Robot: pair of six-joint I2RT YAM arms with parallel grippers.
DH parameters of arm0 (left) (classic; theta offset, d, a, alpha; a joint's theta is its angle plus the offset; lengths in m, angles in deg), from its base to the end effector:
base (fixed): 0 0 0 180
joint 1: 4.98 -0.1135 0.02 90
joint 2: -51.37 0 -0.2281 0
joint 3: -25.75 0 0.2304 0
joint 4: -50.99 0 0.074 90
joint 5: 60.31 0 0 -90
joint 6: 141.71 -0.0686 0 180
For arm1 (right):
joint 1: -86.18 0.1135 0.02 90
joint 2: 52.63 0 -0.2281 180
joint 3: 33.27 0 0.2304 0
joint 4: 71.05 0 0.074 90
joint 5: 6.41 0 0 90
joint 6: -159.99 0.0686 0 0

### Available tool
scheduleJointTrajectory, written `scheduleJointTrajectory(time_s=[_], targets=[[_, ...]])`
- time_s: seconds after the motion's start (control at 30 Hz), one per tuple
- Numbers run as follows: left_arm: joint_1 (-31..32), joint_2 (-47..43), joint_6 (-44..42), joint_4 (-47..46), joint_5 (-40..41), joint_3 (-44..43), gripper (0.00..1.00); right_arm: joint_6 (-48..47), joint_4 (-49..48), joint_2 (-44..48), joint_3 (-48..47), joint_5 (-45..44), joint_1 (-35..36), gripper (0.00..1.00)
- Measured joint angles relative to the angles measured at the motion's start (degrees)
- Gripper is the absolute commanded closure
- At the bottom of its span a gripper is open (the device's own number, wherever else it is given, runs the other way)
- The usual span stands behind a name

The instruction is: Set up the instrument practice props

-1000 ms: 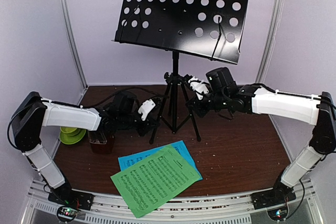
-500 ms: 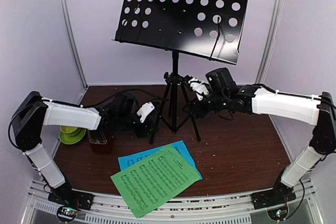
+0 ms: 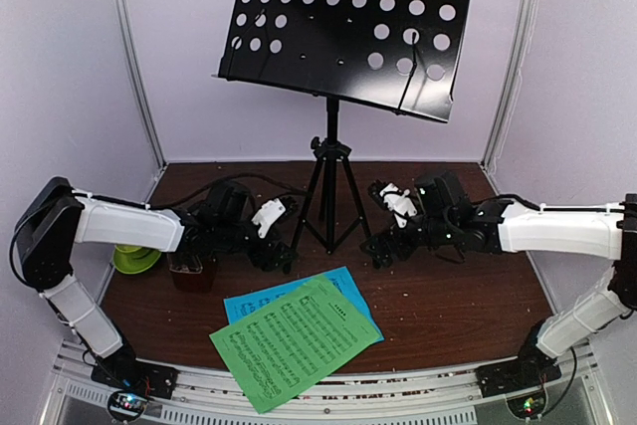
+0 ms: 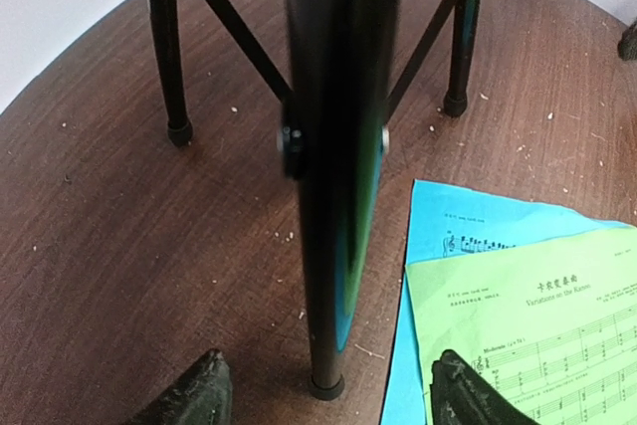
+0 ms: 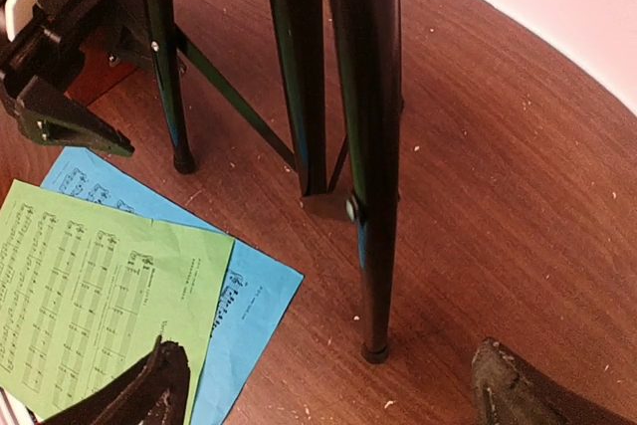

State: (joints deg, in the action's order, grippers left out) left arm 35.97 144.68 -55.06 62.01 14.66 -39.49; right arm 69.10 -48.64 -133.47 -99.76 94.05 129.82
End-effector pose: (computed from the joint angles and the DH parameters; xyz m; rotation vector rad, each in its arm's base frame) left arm 0.2492 -0.2398 0.1444 1.0017 2.0774 -0.6406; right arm 0.2232 0.2300 0.1969 -0.9553 2.0587 0.6074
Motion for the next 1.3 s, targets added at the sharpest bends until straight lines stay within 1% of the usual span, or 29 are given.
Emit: scheduleJointTrajectory(time_s=[0.13,0.27,0.43,0.57,0.67,0.77,0.83,1.0,1.13,1.3], targets=[[-0.04,-0.24,0.72,-4.00,-0.04,2.27,0.30,1.53,-4.68,2.01,5.70,0.00,-0.48,0.04],[-0.04,0.09,1.25,-6.88,-0.39,2.99,0.33,2.36,-10.40,1.03,8.37,0.22,-2.54,0.10],[-0.04,2.08,1.86,-9.99,-1.86,2.60,0.36,2.82,-17.51,-4.92,8.48,1.92,-5.53,0.19],[-0.04,4.04,2.47,-11.28,-2.12,2.23,0.39,2.73,-20.76,-8.90,7.58,4.24,-5.64,0.26],[-0.04,5.51,3.08,-12.33,-2.14,1.64,0.42,2.56,-22.99,-11.56,5.99,6.49,-5.64,0.29],[-0.04,6.38,3.93,-12.87,-2.14,1.31,0.45,2.38,-24.41,-13.00,4.79,7.85,-5.66,0.34],[-0.04,6.93,4.33,-13.16,-2.19,0.87,0.49,2.32,-25.24,-13.84,3.85,8.61,-5.68,0.38],[-0.09,7.76,4.94,-13.53,-2.29,-0.37,0.64,2.14,-26.45,-14.78,2.91,9.97,-5.97,0.49],[-0.09,7.98,5.31,-13.46,-2.73,-0.92,0.76,2.05,-26.58,-14.88,2.89,10.71,-6.34,0.60],[-0.13,7.98,6.05,-13.46,-3.76,-0.92,0.86,1.07,-26.60,-15.30,2.84,11.76,-6.45,0.76]])
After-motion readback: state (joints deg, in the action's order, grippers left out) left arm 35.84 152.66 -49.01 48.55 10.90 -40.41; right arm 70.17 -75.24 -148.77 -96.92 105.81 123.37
